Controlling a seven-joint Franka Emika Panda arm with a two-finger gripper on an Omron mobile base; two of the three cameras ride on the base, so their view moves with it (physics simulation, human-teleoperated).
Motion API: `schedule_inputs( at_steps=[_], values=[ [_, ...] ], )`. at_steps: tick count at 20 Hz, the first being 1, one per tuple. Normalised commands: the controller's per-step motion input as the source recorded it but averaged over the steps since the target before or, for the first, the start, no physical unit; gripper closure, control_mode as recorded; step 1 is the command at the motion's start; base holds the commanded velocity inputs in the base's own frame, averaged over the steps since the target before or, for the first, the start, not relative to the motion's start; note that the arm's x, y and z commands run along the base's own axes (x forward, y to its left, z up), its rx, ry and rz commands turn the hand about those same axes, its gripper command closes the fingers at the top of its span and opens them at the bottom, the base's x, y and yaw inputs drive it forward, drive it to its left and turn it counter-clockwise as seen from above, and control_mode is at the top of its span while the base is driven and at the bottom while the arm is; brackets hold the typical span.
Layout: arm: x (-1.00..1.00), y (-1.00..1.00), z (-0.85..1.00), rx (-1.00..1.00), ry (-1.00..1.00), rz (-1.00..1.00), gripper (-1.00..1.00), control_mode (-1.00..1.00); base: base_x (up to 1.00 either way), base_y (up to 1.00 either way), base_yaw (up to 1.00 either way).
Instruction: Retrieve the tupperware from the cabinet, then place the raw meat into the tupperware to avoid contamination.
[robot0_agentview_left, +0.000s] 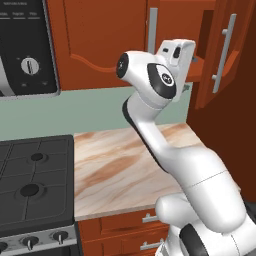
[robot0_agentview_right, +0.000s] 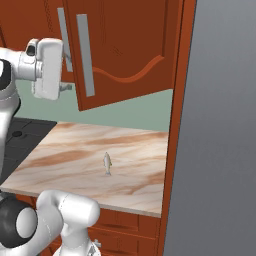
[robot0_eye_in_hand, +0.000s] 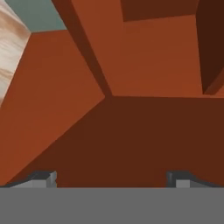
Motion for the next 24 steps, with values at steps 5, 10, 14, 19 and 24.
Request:
schedule_inputs(
  at_steps=[5,10,14,19,24],
  values=[
    [0.19,-0.06,-0.05,0.00,0.00,-0.09,-1.00,-1.00,0.00,0.00,0.00],
    [0.13,-0.08,0.00,0.00,0.00,-0.08,-1.00,-1.00,0.00,0.00,0.00],
    [0.07,-0.13,0.00,0.00,0.00,-0.08,-1.00,-1.00,0.00,0.00,0.00],
    [0.02,-0.15,0.00,0.00,0.00,-0.07,-1.00,-1.00,0.00,0.00,0.00],
    [0.00,-0.19,0.00,0.00,0.00,-0.06,-1.00,-1.00,0.00,0.00,0.00]
  ],
)
